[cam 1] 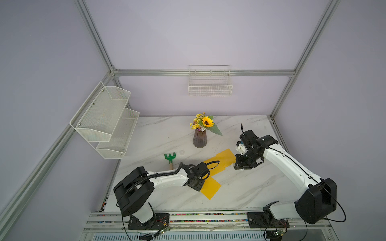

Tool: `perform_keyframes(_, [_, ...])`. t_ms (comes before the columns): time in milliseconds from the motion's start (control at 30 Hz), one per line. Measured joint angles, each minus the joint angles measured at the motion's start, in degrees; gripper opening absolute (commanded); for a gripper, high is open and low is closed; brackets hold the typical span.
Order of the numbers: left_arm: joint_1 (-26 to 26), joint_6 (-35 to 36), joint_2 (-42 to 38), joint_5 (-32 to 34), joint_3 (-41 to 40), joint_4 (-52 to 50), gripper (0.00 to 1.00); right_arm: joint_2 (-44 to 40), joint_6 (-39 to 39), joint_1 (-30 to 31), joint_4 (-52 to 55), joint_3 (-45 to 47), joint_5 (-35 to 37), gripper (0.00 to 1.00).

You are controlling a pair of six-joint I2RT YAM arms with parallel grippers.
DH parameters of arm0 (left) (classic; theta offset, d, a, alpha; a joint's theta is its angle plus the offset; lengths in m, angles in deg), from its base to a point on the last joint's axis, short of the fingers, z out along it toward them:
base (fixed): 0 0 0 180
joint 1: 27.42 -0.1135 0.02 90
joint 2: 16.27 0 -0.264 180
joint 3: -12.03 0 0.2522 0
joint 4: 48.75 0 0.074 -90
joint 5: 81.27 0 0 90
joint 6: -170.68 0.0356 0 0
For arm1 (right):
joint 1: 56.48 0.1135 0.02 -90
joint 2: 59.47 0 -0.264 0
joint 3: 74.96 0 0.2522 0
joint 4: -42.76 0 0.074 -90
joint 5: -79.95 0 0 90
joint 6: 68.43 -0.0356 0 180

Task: Seal the envelope with a glue stick
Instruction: Adjust the envelope at the center of the board.

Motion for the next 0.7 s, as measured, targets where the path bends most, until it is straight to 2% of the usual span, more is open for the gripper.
perform_keyframes(167, [-0.3,0.2,0.0,-0.6,-0.3,1.5,0.11,0.0,0.0,0.0,0.1,0.0,0.0,0.0])
perform_keyframes(300, [-0.3,-0.4,-1.0,-1.2,-1.7,3.3,0.07,0.0,0.0,0.0,0.7,0.0,0.0,0.0])
perform_keyframes(467, [-0.6,-2.9,-6.0,-3.5,-7.1,6.2,0.07,0.1,-0.3,0.9,0.8,-0.3,0.0,0.0])
perform_keyframes(533, [-1.0,-4.6,-8.6,-4.7,-9.8,7.8,0.06,0.5,-1.1,2.6,0.8,-0.8,0.4,0.0])
perform_keyframes(700, [-2.4,-9.0,-15.5,-8.5,-17.5,13.6,0.05,4.5,-4.4,12.2,0.1,-3.4,1.6,0.0])
